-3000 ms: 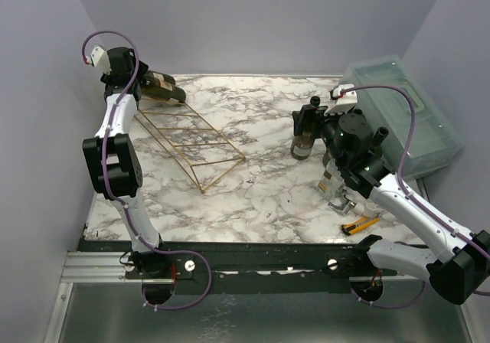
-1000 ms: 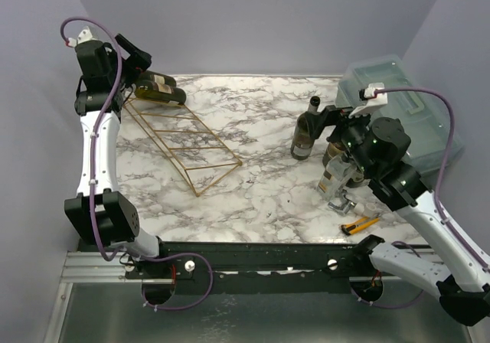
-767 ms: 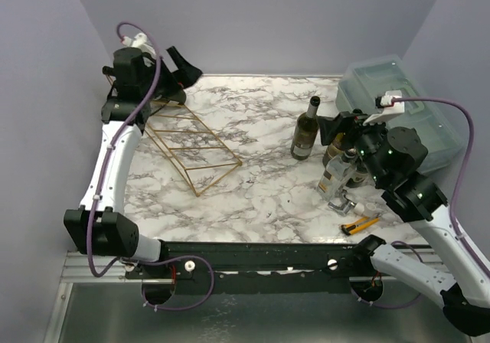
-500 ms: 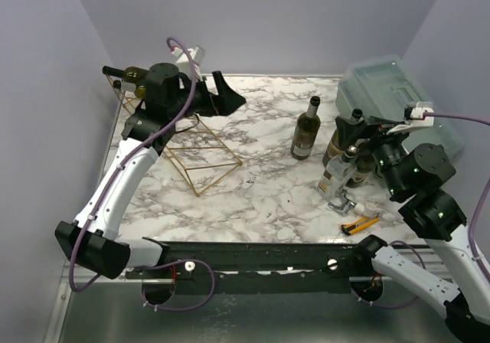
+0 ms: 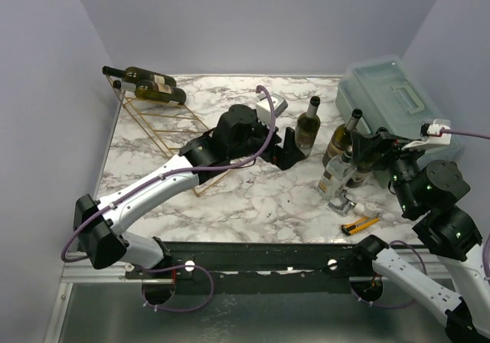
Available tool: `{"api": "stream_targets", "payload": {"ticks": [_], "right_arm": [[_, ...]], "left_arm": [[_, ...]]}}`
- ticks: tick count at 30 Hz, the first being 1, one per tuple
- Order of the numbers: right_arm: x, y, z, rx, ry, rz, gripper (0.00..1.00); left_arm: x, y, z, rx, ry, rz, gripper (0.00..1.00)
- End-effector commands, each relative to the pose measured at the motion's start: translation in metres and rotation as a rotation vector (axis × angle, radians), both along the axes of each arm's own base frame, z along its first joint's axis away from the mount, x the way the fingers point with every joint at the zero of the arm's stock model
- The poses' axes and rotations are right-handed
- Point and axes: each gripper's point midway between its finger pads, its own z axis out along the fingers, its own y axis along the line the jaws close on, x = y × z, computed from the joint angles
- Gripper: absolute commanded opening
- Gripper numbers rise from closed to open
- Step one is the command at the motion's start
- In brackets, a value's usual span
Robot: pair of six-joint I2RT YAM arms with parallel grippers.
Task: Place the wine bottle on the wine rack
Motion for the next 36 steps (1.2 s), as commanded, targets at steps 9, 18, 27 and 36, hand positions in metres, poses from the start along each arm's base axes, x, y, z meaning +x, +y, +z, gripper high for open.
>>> {"api": "stream_targets", "payload": {"ticks": [9,18,27,36], "right_arm": [[-0.034,-0.038,0.009,0.025,0.001,-0.08,1.0],[-0.05,-0.051,0.012,0.031,-0.005,-0.094,1.0],[-0.052,-0.053,0.007,0.036,-0.009,-0.094,1.0],[-0.05,-0.052,0.0,0.013,0.002,-0.096,1.0]], "left_arm": [[0.012,-0.083,-0.004,-0.123,-0.279,0.094,0.99],[0.015,-0.132,-0.028,-0.099,-0.254,0.039,0.99],[0.018,-0.153,-0.033,-0.095,-0.237,0.034,0.97],[0.025,-0.167,-0.046,-0.044,-0.243,0.061,0.82]]}}
